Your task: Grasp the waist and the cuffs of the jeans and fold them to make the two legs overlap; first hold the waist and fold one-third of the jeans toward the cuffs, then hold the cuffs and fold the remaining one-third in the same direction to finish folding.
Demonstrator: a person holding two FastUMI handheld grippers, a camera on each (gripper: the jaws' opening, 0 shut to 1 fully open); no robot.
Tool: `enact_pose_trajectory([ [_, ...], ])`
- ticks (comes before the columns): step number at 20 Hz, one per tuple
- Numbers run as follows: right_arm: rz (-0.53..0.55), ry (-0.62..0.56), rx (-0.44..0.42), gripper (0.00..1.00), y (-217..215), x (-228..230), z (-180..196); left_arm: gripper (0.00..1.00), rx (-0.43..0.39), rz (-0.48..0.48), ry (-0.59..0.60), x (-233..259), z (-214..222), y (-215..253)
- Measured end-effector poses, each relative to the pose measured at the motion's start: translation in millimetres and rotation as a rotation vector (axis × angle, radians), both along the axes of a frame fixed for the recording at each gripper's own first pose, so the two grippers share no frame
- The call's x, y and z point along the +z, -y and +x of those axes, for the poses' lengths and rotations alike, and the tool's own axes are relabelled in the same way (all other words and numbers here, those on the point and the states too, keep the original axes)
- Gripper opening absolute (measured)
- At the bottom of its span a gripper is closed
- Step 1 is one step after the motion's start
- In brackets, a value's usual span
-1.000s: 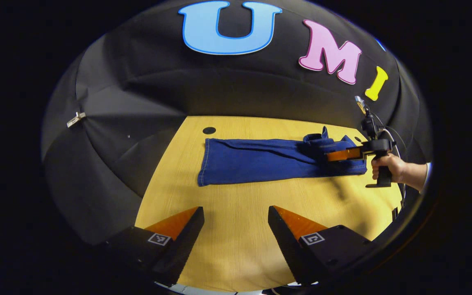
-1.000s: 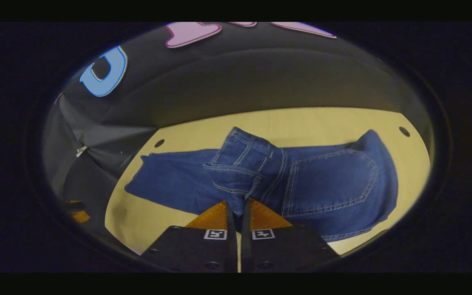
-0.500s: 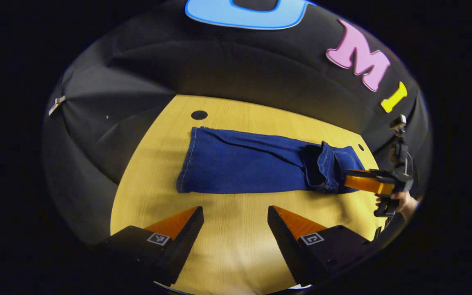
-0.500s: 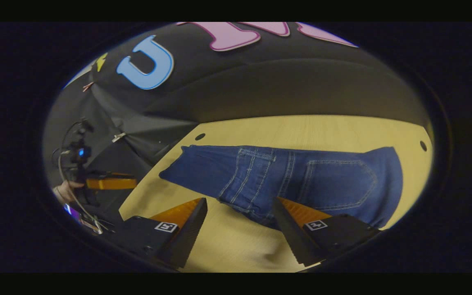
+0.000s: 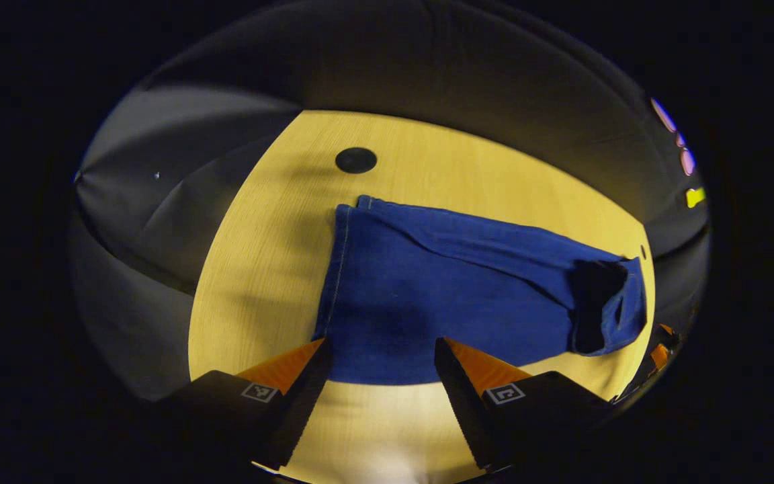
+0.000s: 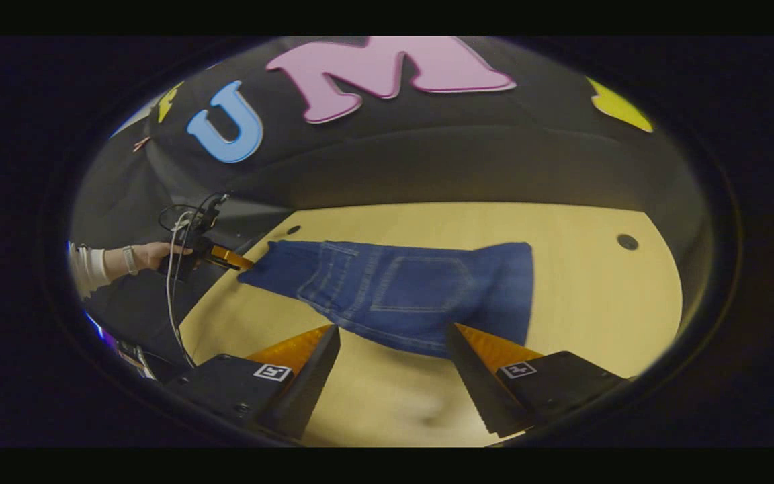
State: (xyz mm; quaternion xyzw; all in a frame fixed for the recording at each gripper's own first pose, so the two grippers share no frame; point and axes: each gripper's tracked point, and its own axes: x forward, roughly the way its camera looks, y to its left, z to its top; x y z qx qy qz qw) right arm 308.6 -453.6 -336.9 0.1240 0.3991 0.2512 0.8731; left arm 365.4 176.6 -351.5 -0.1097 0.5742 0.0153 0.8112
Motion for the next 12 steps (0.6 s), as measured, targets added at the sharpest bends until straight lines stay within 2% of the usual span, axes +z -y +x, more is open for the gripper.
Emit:
enact_pose_trajectory([
  [1, -0.001, -0.012, -0.020, 0.96, 8.7, -2.8, -4.3, 0.91, 0.009, 0.003, -0.042, -10.5, 1.7, -4.4],
  [2, -0.007, -0.023, -0.033, 0.96, 15.4, -7.7, -8.8, 0.96, 0.009, 0.025, -0.080, -24.0, 0.1, -12.2],
  [4, -0.019, -0.027, -0.045, 0.96, 19.2, -14.5, -14.0, 0.94, 0.001, 0.062, -0.092, -31.7, 5.1, -23.6],
  [6, -0.014, -0.035, -0.047, 0.96, 20.2, -14.0, -18.8, 0.91, -0.042, 0.097, -0.153, -32.2, -5.6, -20.6],
  [9, 0.007, -0.036, -0.050, 0.96, 20.9, -8.6, -19.7, 0.96, -0.054, 0.114, -0.178, -34.2, -1.4, -20.0],
  [10, 0.021, -0.035, -0.058, 0.96, 19.5, -5.0, -18.2, 0.92, -0.049, 0.110, -0.176, -34.4, -2.0, -19.2],
  [11, 0.034, -0.033, -0.065, 0.96, 16.7, -2.3, -17.6, 0.96, -0.044, 0.108, -0.168, -34.8, -0.5, -18.9],
  [12, 0.039, -0.030, -0.071, 0.96, 17.7, -0.7, -16.5, 0.92, -0.043, 0.109, -0.163, -32.7, -0.8, -17.5],
])
